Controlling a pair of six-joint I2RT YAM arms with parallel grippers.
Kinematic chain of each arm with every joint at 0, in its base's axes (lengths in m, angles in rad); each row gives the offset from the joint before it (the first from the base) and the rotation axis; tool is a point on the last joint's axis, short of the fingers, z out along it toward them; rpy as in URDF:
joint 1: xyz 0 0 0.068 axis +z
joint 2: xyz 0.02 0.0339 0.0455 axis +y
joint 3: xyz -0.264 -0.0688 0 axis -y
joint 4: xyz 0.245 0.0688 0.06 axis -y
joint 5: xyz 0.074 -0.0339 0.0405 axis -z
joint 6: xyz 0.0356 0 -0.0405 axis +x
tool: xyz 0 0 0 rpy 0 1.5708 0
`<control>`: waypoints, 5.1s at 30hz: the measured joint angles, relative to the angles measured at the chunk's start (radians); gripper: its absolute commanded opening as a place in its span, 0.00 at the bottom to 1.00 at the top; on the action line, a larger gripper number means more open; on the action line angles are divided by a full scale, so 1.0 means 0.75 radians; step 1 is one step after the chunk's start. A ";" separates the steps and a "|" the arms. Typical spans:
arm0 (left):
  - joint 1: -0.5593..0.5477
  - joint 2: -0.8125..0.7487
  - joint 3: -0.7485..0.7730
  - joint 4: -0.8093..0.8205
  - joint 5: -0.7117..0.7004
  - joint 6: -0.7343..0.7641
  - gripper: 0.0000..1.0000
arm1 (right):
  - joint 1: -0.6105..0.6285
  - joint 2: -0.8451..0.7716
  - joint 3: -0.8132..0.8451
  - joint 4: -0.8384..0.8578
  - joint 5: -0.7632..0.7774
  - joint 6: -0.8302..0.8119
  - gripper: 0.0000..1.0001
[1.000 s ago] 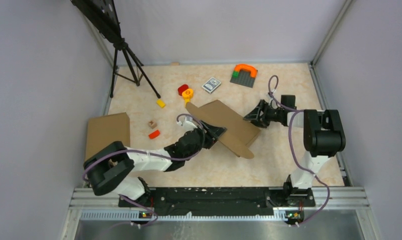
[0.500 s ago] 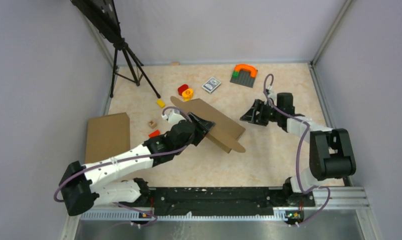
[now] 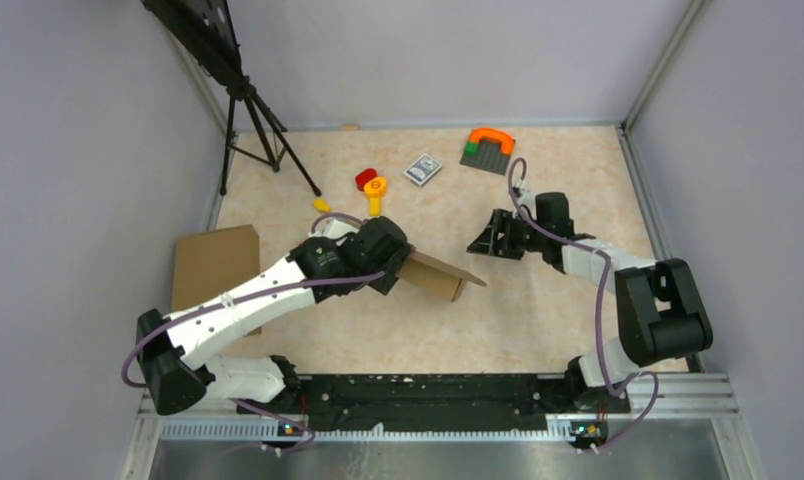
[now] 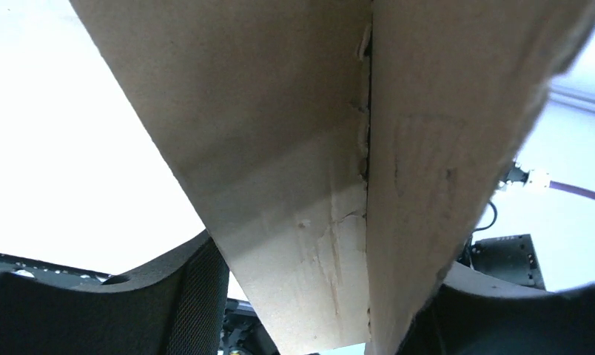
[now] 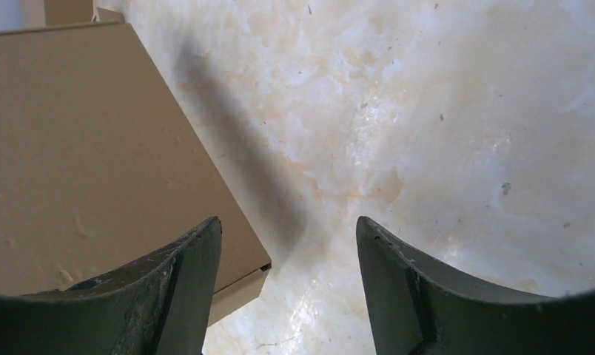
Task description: Fold the paper box
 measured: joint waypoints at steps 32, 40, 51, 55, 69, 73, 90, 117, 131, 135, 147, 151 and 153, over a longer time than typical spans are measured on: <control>0.123 0.167 0.211 0.010 -0.036 0.232 0.99 | 0.191 0.002 0.233 0.019 0.233 0.069 0.66; 0.158 0.152 0.274 -0.029 -0.052 0.414 0.98 | 0.195 0.041 0.366 -0.039 0.251 0.067 0.66; 0.333 0.081 0.630 -0.194 0.027 1.177 0.98 | 0.187 0.045 0.525 -0.291 0.338 -0.070 0.67; 0.544 0.031 0.642 -0.240 0.174 1.516 0.99 | 0.168 0.004 0.566 -0.405 0.359 -0.122 0.67; 0.715 -0.157 0.263 0.049 0.318 2.313 0.98 | 0.208 -0.518 0.703 -0.703 0.207 -0.121 0.67; 0.779 -0.128 0.229 0.128 0.457 2.475 0.98 | 0.291 -0.499 0.804 -0.789 0.209 -0.180 0.67; 1.027 0.143 0.457 0.024 0.993 3.001 0.94 | 0.783 -0.030 1.100 -1.047 0.564 -0.492 0.60; 1.028 0.288 0.513 -0.041 1.115 3.248 0.60 | 0.798 0.083 1.128 -1.071 0.641 -0.564 0.09; 1.028 0.283 0.503 0.005 1.098 3.232 0.75 | 0.808 0.083 1.134 -1.063 0.622 -0.564 0.44; 1.028 0.293 0.503 0.008 1.089 3.198 0.76 | 0.810 0.084 1.134 -1.060 0.607 -0.571 0.65; 1.028 0.162 0.502 0.007 1.006 2.821 0.71 | 0.852 0.162 1.161 -1.064 0.506 -0.543 0.97; 1.028 0.033 0.483 -0.015 0.916 2.550 0.54 | 0.852 0.210 1.170 -1.072 0.482 -0.534 0.98; 1.028 0.003 0.463 -0.030 0.899 2.442 0.49 | 0.856 0.228 1.170 -1.082 0.486 -0.532 0.98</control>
